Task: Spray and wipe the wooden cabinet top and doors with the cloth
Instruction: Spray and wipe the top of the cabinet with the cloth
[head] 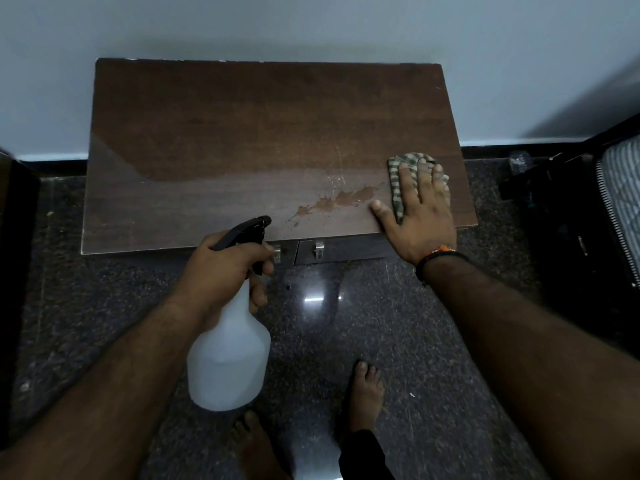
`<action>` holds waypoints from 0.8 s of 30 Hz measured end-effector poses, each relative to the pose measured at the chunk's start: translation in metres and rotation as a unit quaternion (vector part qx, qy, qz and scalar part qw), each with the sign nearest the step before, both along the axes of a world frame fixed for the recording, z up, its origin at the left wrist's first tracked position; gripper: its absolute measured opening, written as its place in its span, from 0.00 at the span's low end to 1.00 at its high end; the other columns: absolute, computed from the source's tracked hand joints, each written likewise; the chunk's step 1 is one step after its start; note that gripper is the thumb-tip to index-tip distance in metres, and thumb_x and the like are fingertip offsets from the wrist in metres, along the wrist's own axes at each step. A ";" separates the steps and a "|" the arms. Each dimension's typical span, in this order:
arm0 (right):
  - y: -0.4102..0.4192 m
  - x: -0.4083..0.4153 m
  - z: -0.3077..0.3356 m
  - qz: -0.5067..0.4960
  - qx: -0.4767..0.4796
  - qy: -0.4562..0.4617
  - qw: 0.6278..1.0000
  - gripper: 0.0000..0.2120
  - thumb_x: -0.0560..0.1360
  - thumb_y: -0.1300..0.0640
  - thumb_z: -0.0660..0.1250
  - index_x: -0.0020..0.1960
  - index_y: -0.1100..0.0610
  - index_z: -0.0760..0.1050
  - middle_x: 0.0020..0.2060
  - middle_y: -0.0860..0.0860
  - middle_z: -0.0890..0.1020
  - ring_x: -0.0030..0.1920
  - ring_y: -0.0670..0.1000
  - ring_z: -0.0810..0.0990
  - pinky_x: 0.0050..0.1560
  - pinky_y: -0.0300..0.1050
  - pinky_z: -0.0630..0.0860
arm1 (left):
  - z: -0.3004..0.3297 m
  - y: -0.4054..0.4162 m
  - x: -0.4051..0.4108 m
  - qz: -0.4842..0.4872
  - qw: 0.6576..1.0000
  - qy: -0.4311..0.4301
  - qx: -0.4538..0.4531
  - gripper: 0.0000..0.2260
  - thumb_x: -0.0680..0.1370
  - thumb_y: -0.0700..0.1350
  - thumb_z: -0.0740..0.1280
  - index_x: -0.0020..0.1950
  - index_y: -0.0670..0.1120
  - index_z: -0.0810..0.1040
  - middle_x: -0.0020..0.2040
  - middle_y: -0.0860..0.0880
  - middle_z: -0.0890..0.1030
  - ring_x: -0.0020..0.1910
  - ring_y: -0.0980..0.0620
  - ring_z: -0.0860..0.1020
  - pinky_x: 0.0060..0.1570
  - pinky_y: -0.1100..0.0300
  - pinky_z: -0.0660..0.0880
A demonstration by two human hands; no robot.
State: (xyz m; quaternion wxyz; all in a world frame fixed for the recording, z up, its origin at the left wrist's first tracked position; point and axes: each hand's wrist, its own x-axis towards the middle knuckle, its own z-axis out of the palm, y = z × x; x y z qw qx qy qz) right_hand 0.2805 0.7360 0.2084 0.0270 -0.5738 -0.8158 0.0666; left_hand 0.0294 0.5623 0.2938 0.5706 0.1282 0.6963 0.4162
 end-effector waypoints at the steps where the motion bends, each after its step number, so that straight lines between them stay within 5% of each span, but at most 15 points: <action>1: -0.002 -0.003 0.000 0.001 0.000 0.000 1.000 0.40 0.78 0.28 0.48 0.81 0.53 0.52 0.80 0.59 0.53 0.80 0.60 0.46 0.80 0.58 0.46 | 0.001 0.000 -0.001 0.003 1.000 -0.004 0.000 0.04 0.79 0.37 0.68 0.46 0.37 0.81 0.34 0.42 0.81 0.18 0.46 0.72 0.25 0.56 0.73; 24: -0.068 -0.144 0.001 0.057 -0.009 0.011 0.998 0.42 0.77 0.27 0.44 0.81 0.55 0.53 0.80 0.61 0.52 0.80 0.61 0.45 0.79 0.61 0.47 | 0.001 -0.043 -0.065 0.059 0.998 -0.011 0.015 0.05 0.79 0.37 0.68 0.51 0.36 0.80 0.37 0.41 0.81 0.19 0.46 0.73 0.25 0.56 0.72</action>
